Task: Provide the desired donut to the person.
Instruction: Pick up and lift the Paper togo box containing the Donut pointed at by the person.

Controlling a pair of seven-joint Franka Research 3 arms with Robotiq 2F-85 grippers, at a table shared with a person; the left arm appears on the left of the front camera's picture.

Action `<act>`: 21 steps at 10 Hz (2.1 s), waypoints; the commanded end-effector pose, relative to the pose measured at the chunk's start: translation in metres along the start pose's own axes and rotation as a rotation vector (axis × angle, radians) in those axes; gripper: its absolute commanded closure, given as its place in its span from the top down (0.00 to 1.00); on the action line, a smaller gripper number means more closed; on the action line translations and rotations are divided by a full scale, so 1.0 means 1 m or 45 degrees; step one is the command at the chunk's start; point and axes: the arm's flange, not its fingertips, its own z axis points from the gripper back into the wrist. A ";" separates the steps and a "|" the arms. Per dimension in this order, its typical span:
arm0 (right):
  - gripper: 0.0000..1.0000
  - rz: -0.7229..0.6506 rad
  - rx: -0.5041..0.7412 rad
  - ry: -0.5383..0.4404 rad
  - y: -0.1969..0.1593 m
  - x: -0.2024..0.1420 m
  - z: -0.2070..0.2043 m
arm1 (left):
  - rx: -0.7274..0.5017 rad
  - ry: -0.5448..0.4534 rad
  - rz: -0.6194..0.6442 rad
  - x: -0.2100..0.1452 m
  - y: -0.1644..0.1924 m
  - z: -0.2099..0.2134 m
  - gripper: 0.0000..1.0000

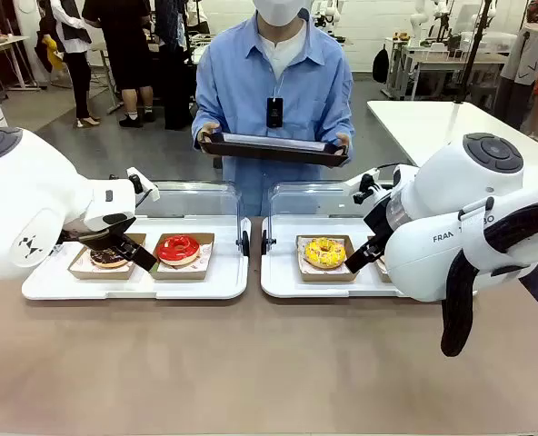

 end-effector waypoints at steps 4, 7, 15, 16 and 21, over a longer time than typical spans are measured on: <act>1.00 0.000 0.000 0.000 0.000 0.000 0.000 | 0.000 0.000 0.000 0.000 0.000 0.000 1.00; 1.00 0.000 0.000 0.000 0.000 0.000 0.000 | 0.000 0.000 0.000 0.000 0.000 0.000 1.00; 1.00 0.000 0.000 0.000 0.000 0.000 0.000 | 0.000 0.000 0.000 0.000 0.000 0.000 1.00; 1.00 0.007 -0.018 0.011 0.001 0.009 0.029 | 0.016 0.049 -0.024 0.007 0.003 0.024 1.00; 1.00 0.047 0.028 0.356 -0.003 0.065 0.153 | 0.038 0.268 -0.139 0.094 0.027 0.146 1.00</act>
